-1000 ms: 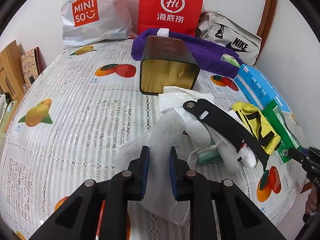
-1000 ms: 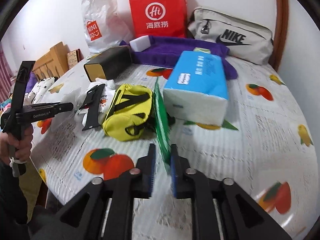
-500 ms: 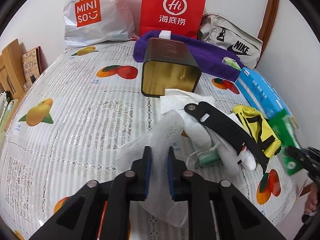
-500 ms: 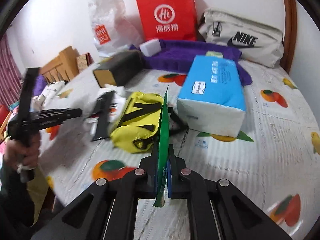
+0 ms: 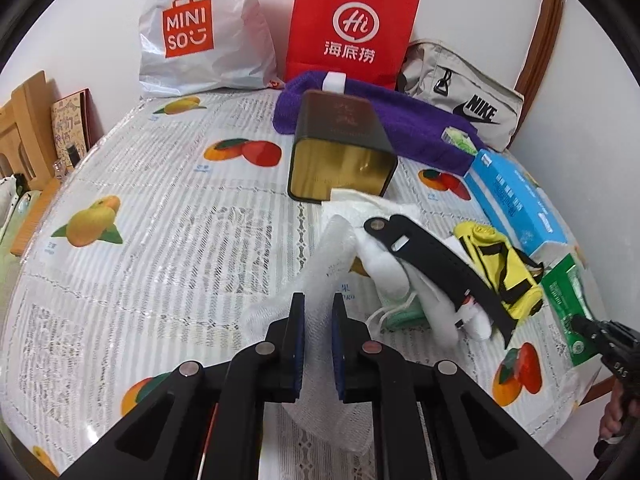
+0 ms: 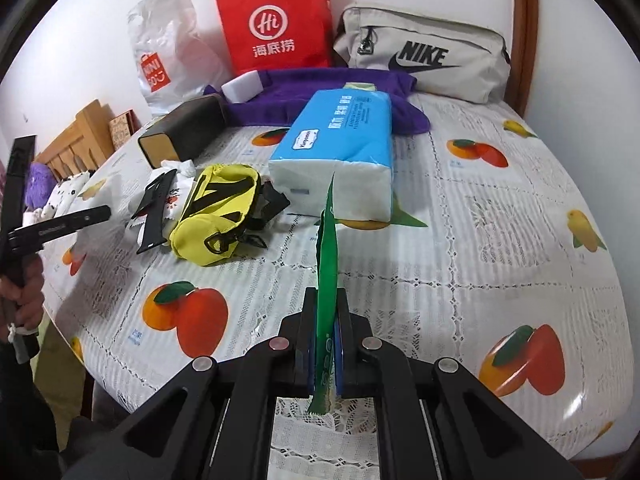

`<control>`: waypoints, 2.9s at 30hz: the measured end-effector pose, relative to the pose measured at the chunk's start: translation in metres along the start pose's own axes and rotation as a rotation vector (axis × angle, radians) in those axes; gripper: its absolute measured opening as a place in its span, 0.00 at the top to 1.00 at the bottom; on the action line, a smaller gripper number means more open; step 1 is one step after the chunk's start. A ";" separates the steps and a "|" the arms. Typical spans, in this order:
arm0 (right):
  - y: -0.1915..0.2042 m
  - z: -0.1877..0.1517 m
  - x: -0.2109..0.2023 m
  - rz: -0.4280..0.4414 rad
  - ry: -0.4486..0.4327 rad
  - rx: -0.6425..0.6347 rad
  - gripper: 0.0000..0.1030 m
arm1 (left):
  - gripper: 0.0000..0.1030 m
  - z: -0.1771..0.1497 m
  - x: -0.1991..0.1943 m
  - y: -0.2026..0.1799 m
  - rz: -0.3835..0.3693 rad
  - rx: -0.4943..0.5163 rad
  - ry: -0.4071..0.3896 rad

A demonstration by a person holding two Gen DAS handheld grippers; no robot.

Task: Organize soft objects
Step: 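Grasp the green snack packet with the right tool while the left tool holds the mesh net, then carry the mesh net and green packet onto the purple towel and release both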

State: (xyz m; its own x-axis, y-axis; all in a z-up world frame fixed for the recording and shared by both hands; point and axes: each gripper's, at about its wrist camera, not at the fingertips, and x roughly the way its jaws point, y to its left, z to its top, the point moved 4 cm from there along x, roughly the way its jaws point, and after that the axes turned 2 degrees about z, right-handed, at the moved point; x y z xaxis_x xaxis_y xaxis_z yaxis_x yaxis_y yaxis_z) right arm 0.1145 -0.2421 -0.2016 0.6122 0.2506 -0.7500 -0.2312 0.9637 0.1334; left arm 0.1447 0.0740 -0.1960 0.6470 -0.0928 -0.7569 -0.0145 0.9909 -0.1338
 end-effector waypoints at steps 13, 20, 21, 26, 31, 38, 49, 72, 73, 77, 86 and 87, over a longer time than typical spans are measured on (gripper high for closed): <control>0.016 0.041 -0.029 0.037 -0.060 -0.033 0.94 | 0.89 0.045 -0.027 -0.003 -0.025 -0.008 -0.055; 0.018 0.089 -0.031 0.037 -0.100 -0.061 0.94 | 0.89 0.085 -0.025 -0.011 -0.037 0.012 -0.070; 0.017 0.097 -0.030 0.038 -0.107 -0.064 0.94 | 0.89 0.092 -0.024 -0.013 -0.037 0.014 -0.070; 0.018 0.139 -0.017 0.039 -0.121 -0.079 0.94 | 0.89 0.124 -0.016 -0.017 -0.049 0.018 -0.075; 0.014 0.175 0.003 0.038 -0.119 -0.069 0.94 | 0.89 0.151 -0.004 -0.023 -0.050 0.031 -0.073; -0.001 0.227 0.036 0.025 -0.135 -0.045 0.94 | 0.89 0.185 0.023 -0.033 -0.086 0.040 -0.046; -0.031 0.284 0.101 0.017 -0.098 0.002 0.94 | 0.89 0.231 0.075 -0.055 -0.099 0.083 -0.014; -0.046 0.298 0.210 0.042 0.144 0.017 0.93 | 0.89 0.259 0.180 -0.077 -0.091 0.112 0.140; -0.047 0.297 0.211 0.044 0.147 0.019 0.93 | 0.89 0.258 0.184 -0.077 -0.091 0.111 0.151; -0.052 0.296 0.213 0.040 0.157 0.027 0.90 | 0.89 0.254 0.196 -0.079 -0.085 0.107 0.185; -0.059 0.294 0.210 0.022 0.155 -0.003 0.62 | 0.67 0.254 0.199 -0.081 -0.077 0.120 0.189; -0.059 0.295 0.208 0.017 0.153 -0.011 0.57 | 0.62 0.254 0.198 -0.081 -0.076 0.116 0.189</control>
State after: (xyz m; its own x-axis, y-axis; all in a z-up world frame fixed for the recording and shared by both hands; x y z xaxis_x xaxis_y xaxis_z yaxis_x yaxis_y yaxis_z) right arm 0.4783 -0.2201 -0.1748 0.4858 0.2489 -0.8379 -0.2489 0.9583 0.1403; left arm 0.4680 0.0007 -0.1724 0.4883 -0.1732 -0.8553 0.1238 0.9839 -0.1286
